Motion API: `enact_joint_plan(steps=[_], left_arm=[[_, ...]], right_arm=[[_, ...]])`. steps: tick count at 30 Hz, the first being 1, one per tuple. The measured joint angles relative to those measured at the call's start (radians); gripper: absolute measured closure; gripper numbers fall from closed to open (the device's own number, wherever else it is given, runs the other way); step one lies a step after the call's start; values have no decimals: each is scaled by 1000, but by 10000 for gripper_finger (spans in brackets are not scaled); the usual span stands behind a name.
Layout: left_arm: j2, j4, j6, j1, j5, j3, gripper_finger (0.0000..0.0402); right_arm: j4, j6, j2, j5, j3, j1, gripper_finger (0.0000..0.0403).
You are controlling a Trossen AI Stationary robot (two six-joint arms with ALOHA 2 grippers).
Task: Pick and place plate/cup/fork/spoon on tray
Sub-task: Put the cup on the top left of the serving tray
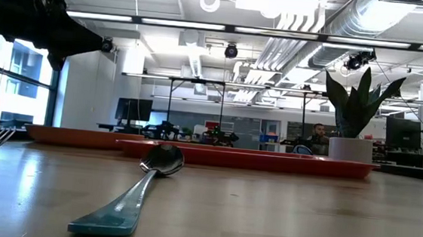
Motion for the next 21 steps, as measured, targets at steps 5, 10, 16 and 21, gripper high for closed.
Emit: enact_joint_plan(steps=[5,10,16,21], left_arm=[[0,0,0,0,0,0,339],[0,0,0,0,0,0,339],[0,0,0,0,0,0,339],[0,0,0,0,0,0,339]], right_arm=[[2,4,18,-5,0,-5,278],[2,10,19,-5,0,-16,339],[-11,15,16,-14,1,-25,394],[-10,27,17,-16,1,-38,389]])
